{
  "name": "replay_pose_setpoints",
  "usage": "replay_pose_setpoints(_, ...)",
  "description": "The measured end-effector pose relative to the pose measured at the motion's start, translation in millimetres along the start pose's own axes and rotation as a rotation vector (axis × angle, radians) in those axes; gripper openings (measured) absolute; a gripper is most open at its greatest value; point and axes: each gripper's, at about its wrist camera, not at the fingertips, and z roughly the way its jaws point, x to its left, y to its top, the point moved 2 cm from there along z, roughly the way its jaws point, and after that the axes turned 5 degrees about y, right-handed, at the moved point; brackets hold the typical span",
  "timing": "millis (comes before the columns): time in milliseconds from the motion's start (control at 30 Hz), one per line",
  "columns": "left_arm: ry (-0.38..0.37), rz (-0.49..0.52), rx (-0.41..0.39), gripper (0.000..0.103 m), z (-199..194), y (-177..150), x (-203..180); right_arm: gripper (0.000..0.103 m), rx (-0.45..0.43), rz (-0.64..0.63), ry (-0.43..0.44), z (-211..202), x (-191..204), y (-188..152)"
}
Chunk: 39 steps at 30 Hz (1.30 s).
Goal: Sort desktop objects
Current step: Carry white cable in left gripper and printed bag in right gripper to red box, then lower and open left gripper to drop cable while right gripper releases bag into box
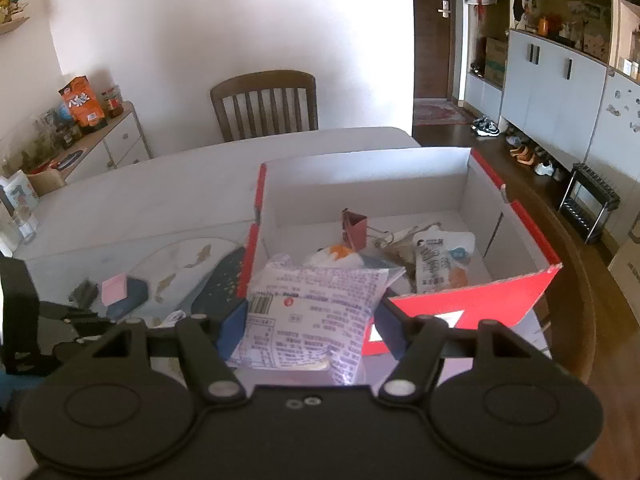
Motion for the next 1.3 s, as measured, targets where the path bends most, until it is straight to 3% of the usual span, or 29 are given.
replay_pose_setpoints(567, -0.048, -0.079, -0.118, 0.018, -60.5, 46.6, -46.2, 0.068, -0.011, -0.012, 0.023, 6.6, -34.5, 16.4)
replay_pose_setpoints(867, -0.079, -0.022, -0.155, 0.018, -66.5, 90.3, -87.4, 0.068, -0.020, 0.006, 0.009, 6.1, -61.5, 23.5)
replay_pose_setpoints(1300, -0.089, 0.109, -0.168, 0.018, -37.2, 150.9, -139.2, 0.068, -0.031, 0.056, -0.045, 14.8, -106.4, 32.5)
